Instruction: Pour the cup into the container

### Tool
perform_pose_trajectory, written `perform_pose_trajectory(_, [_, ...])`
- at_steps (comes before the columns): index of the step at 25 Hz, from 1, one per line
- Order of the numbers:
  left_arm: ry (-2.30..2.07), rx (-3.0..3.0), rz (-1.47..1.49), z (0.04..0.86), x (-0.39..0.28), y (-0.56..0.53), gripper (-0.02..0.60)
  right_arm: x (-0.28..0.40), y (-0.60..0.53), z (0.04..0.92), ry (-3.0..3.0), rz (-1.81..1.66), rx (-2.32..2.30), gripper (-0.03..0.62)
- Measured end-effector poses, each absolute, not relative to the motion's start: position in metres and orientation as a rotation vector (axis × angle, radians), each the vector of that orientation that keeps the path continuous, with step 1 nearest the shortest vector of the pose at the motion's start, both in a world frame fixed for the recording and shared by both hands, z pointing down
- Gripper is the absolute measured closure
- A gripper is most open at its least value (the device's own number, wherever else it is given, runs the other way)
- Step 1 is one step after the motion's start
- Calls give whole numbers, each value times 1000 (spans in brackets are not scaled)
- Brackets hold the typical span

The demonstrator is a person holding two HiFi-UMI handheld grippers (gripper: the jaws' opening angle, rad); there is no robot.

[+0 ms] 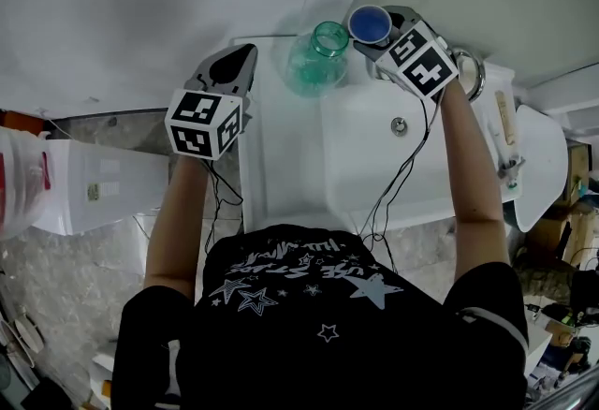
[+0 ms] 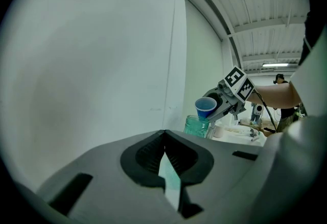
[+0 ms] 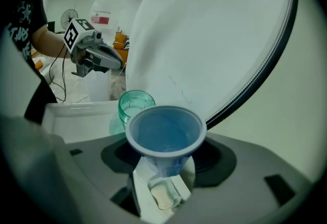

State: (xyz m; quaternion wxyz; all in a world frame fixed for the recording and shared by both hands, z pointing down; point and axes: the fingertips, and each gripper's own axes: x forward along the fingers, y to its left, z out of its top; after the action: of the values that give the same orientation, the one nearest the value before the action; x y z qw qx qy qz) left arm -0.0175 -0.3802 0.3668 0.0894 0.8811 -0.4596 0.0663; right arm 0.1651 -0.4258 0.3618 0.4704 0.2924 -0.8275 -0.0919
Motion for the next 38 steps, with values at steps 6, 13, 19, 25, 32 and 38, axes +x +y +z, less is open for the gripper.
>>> perform_pose_trajectory(6, [-1366,2626,190,366,-18,-381,571,160,-425,361,-2009,-256,688,313])
perform_pose_trajectory(13, [-1359,2626,183,366,-16,-382,571,156,-428,362,-1953,-321,658,313])
perform_pose_trajectory(19, [-1361,2626,173,364,-17,-383,571,155,-431,358,-1889,-395,638,315])
perform_pose_trajectory(25, [-1362,2619,172,365,-18,-383,571,155,-433,358,-1853,-428,632,315])
perform_pose_trajectory(32, [-1355,2622,167,367,-17,-381,571,153,-433,360,-1812,-471,623,315])
perform_pose_trajectory(38, [-1356,2622,160,366,-18,-380,571,154,-434,359,-1787,-497,620,315])
